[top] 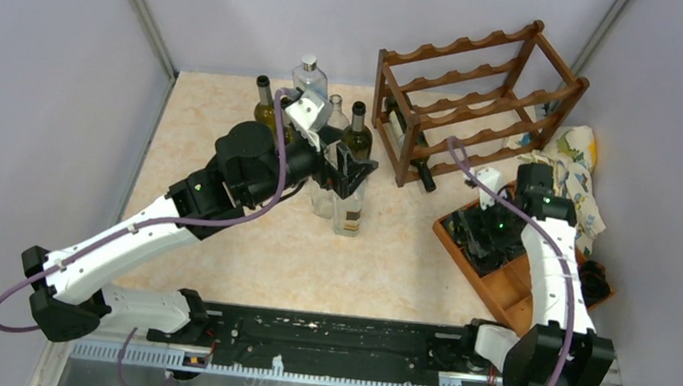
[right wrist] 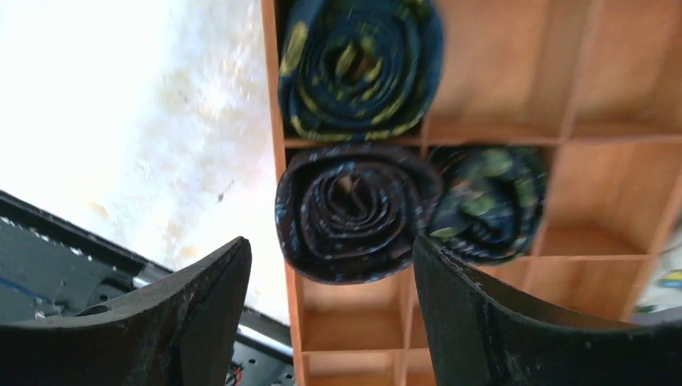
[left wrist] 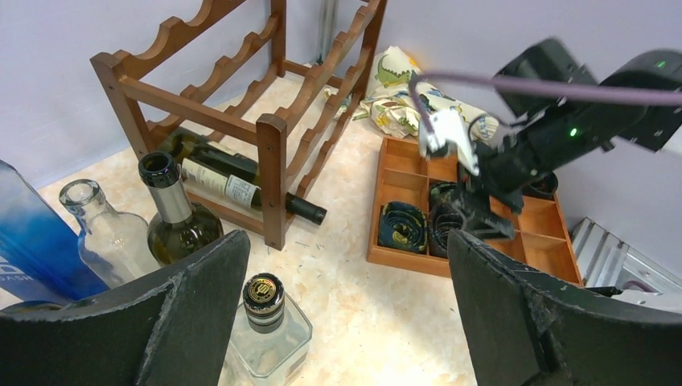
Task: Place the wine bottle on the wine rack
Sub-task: Pick up the wine bottle from the center of the board.
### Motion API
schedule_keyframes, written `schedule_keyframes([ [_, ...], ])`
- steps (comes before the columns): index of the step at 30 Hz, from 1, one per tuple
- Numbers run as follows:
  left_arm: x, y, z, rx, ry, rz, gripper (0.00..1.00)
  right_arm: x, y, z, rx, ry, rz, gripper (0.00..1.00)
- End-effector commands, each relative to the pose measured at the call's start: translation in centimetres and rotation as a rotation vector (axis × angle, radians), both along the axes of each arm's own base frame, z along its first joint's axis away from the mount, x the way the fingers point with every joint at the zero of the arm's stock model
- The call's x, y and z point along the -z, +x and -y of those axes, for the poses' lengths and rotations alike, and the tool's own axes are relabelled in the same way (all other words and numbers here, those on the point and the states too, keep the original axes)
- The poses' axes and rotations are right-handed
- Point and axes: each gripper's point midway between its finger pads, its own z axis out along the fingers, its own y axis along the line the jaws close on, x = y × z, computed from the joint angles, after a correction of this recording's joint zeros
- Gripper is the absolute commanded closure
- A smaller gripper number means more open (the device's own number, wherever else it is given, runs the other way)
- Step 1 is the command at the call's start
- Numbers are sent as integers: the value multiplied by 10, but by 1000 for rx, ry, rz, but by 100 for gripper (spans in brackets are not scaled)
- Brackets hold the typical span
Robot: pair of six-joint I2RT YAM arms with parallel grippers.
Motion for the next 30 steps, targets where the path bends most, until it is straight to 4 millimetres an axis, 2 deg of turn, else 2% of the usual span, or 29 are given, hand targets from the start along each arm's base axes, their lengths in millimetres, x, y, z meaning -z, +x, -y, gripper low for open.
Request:
schedule_keyframes([
  [1,-25,-3,-2,13,-31,32,2,-55,30,-20,-75,140,153,27],
  [3,-29,-1,-4,-1,-15,18,2,-76,40,-29,-89,217,201,27],
  [7,-32,1,-9,-27,27,-3,2,-132,61,-42,-112,384,362,27],
  [9,-31,2,-11,-35,43,-2,2,-158,71,-44,-115,444,468,27],
  [11,-30,2,-14,-42,53,7,2,-175,82,-45,-110,475,572,23],
  [13,-29,3,-17,-49,63,14,2,-180,91,-43,-88,484,649,22],
  [16,-26,5,-19,-54,82,17,2,-176,99,-42,-53,505,707,45],
  [18,-23,6,-21,-57,98,20,3,-169,98,-47,-66,538,705,53],
  [23,-10,12,-19,-44,162,-3,4,-166,100,-50,-34,589,686,54],
  [30,30,24,1,-16,340,-120,5,-156,96,-53,-4,627,581,45],
])
